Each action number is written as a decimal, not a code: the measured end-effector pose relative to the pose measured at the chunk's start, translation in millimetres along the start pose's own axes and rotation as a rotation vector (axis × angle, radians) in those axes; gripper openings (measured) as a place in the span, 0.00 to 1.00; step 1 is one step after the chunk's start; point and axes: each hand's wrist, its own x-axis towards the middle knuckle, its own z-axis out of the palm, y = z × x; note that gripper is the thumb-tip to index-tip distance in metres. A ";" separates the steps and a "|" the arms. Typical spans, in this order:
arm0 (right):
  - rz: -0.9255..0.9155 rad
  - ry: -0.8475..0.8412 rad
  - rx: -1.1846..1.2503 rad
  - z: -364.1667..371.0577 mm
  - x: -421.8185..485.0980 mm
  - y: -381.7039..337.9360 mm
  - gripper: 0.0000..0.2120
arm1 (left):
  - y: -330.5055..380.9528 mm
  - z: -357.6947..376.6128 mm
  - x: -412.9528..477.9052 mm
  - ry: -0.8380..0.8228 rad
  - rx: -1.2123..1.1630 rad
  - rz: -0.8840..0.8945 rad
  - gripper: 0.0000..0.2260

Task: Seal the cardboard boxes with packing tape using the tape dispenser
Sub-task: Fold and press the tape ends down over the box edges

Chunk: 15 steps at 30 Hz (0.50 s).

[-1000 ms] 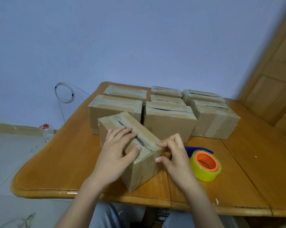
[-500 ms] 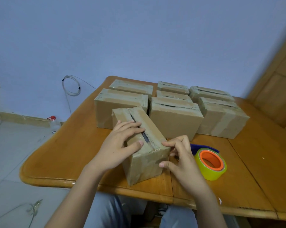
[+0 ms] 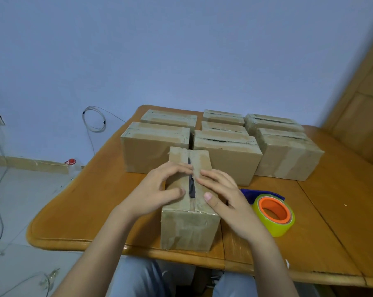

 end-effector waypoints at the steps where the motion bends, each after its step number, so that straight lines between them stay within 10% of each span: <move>1: 0.000 0.002 0.010 -1.9 -0.2 0.3 0.23 | 1.5 -3.7 2.4 0.002 0.044 -0.007 0.19; 9: 0.209 0.359 -0.104 -74.0 -9.7 42.9 0.18 | 17.4 -15.5 40.6 -0.078 0.427 -0.054 0.26; 15: 0.517 -0.256 -0.624 -109.6 -5.6 101.2 0.34 | -0.7 -2.1 57.3 -0.300 0.510 -0.076 0.38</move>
